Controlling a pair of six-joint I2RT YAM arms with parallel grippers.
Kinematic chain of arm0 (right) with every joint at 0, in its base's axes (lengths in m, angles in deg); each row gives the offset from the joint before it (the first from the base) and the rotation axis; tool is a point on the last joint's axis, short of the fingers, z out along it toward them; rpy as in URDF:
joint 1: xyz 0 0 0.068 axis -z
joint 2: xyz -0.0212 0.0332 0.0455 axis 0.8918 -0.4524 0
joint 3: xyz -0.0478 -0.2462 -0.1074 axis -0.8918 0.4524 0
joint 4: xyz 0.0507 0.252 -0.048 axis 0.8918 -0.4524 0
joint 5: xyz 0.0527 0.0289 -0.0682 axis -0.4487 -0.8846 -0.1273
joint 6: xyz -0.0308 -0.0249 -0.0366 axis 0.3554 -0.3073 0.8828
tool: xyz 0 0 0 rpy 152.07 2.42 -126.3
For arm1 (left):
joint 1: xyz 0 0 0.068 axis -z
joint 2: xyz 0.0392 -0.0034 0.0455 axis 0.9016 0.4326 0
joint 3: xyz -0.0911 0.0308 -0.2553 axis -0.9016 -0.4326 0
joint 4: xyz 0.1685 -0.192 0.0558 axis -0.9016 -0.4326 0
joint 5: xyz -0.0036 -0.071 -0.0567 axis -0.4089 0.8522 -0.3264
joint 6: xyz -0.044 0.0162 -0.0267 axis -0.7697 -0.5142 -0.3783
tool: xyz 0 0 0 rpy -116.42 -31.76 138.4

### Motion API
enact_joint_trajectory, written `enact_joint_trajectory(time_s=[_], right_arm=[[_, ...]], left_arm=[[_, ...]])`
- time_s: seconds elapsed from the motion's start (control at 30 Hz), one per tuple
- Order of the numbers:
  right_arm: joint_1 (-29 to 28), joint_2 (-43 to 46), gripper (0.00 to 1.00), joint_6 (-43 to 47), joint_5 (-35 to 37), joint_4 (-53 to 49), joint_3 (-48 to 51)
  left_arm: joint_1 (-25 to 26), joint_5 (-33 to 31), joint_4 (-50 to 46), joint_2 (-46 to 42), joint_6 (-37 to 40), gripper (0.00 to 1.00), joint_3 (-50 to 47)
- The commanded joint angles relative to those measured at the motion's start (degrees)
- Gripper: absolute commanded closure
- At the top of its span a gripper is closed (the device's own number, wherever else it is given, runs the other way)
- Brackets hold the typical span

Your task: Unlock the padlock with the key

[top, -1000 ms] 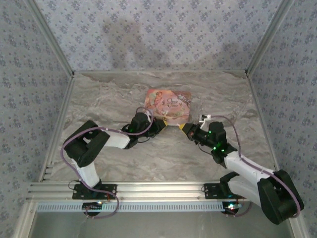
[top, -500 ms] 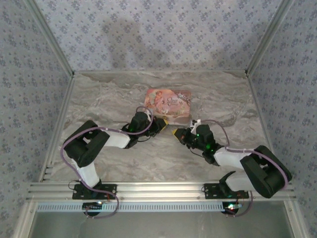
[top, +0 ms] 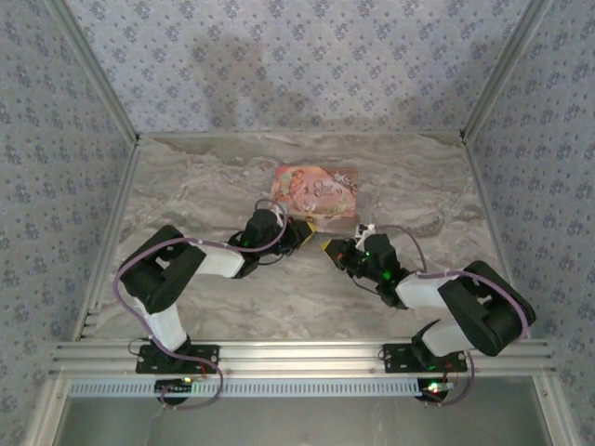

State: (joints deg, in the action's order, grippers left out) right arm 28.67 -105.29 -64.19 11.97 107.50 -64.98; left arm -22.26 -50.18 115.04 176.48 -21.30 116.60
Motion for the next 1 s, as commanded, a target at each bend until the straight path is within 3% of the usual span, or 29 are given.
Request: enact_joint_trajectory(time_s=[0.0,0.97], right_arm=[[-0.45,-1.10,1.00,-0.99,1.27,2.69,-1.49],[0.08,-2.98,1.00,-2.19,4.25,5.72,-3.52]], left_arm=[[-0.32,0.37,6.75,-1.92,-1.75,0.94,1.04],[-0.10,0.23,10.11,-0.33,-3.56,0.93,0.25]])
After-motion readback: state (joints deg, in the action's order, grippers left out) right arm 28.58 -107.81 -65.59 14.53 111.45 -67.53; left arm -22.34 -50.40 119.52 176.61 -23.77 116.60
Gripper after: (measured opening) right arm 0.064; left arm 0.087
